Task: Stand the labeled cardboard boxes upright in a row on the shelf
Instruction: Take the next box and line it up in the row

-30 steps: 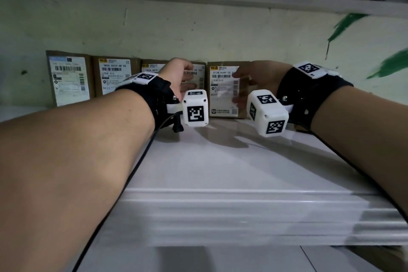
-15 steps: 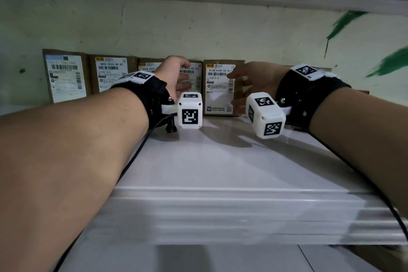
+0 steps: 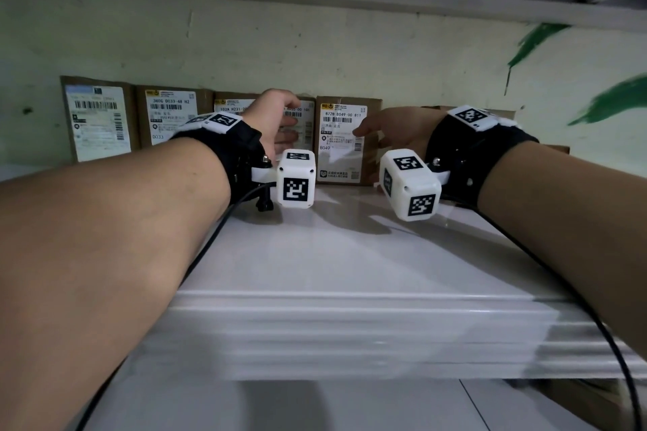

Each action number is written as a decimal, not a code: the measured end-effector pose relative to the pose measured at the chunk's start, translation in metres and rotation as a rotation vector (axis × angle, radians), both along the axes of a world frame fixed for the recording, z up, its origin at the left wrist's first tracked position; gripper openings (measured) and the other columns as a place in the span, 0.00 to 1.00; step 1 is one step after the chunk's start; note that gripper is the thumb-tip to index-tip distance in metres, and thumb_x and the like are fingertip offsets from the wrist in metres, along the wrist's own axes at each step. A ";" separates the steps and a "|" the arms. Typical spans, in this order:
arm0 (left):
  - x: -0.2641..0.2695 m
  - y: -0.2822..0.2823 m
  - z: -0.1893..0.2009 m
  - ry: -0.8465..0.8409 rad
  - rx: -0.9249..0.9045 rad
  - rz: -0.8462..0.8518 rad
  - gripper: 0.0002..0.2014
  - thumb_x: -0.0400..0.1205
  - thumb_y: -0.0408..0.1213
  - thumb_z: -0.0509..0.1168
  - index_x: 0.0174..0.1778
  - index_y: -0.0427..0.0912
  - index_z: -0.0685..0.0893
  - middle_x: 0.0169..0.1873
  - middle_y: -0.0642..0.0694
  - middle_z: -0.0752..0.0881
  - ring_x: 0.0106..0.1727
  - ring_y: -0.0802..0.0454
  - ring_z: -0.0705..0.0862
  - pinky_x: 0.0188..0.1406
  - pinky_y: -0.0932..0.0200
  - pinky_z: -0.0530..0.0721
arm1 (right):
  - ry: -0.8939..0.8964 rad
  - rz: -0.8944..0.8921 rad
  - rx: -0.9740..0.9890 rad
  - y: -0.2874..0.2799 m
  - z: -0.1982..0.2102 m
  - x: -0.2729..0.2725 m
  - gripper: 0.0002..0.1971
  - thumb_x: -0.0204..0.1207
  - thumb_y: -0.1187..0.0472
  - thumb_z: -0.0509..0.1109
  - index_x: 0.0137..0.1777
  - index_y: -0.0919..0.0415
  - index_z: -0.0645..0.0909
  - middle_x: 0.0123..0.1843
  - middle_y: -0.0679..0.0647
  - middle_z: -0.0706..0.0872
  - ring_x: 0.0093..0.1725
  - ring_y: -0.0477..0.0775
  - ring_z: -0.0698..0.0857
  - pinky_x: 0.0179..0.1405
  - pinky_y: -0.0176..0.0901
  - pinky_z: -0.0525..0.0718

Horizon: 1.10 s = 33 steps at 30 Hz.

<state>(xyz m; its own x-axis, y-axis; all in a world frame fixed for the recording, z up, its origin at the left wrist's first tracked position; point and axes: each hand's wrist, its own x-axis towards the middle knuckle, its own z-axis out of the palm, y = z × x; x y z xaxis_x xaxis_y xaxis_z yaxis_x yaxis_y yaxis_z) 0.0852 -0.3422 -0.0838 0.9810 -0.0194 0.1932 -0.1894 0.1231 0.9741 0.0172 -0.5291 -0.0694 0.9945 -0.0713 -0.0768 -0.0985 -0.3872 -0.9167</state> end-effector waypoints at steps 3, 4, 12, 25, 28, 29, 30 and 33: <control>-0.004 -0.001 -0.001 0.052 -0.055 -0.043 0.07 0.85 0.41 0.66 0.57 0.45 0.80 0.53 0.46 0.84 0.44 0.46 0.86 0.31 0.58 0.88 | -0.066 -0.032 -0.011 0.002 0.003 -0.012 0.11 0.89 0.60 0.62 0.64 0.65 0.65 0.45 0.64 0.75 0.37 0.60 0.79 0.19 0.44 0.84; -0.005 -0.002 -0.001 0.066 -0.069 -0.061 0.06 0.85 0.41 0.66 0.54 0.44 0.80 0.50 0.45 0.83 0.38 0.47 0.84 0.26 0.60 0.87 | -0.085 -0.041 -0.008 0.002 0.004 -0.017 0.11 0.89 0.61 0.61 0.65 0.65 0.66 0.45 0.64 0.75 0.35 0.61 0.80 0.22 0.46 0.85; -0.020 -0.017 -0.001 0.100 0.026 -0.248 0.09 0.88 0.42 0.65 0.50 0.39 0.83 0.51 0.37 0.94 0.34 0.45 0.91 0.23 0.59 0.87 | -0.115 -0.106 0.096 -0.012 0.006 -0.029 0.08 0.88 0.63 0.62 0.50 0.68 0.71 0.42 0.65 0.77 0.31 0.62 0.82 0.28 0.50 0.84; -0.018 -0.034 -0.010 0.120 -0.039 -0.266 0.20 0.88 0.44 0.66 0.73 0.40 0.84 0.68 0.41 0.88 0.62 0.44 0.88 0.47 0.47 0.84 | 0.008 -0.026 0.237 -0.019 -0.008 0.002 0.09 0.88 0.62 0.58 0.48 0.61 0.78 0.58 0.57 0.80 0.42 0.57 0.82 0.24 0.41 0.89; -0.013 -0.033 -0.009 0.208 -0.077 -0.319 0.22 0.88 0.46 0.66 0.74 0.35 0.81 0.67 0.38 0.88 0.71 0.39 0.84 0.68 0.39 0.83 | 0.048 -0.039 0.215 -0.015 -0.010 0.002 0.10 0.88 0.60 0.59 0.47 0.60 0.78 0.57 0.57 0.79 0.45 0.57 0.81 0.27 0.40 0.90; -0.013 -0.034 -0.008 0.227 -0.085 -0.332 0.24 0.88 0.46 0.66 0.75 0.33 0.80 0.68 0.36 0.87 0.73 0.37 0.83 0.72 0.37 0.82 | 0.052 -0.046 0.209 -0.014 -0.011 0.002 0.08 0.88 0.60 0.60 0.48 0.60 0.78 0.60 0.58 0.77 0.47 0.58 0.81 0.28 0.41 0.90; -0.013 -0.034 -0.008 0.241 -0.091 -0.342 0.26 0.88 0.46 0.66 0.77 0.31 0.78 0.69 0.34 0.86 0.74 0.36 0.83 0.72 0.37 0.82 | 0.059 -0.061 0.215 -0.012 -0.010 0.002 0.07 0.87 0.60 0.61 0.48 0.60 0.77 0.64 0.59 0.76 0.48 0.58 0.81 0.29 0.42 0.90; -0.016 -0.033 -0.007 0.266 -0.102 -0.367 0.29 0.87 0.46 0.67 0.78 0.29 0.75 0.70 0.31 0.85 0.72 0.34 0.84 0.55 0.39 0.86 | 0.076 -0.102 0.223 -0.007 -0.009 -0.001 0.05 0.86 0.59 0.63 0.55 0.60 0.77 0.77 0.61 0.73 0.59 0.63 0.83 0.37 0.48 0.88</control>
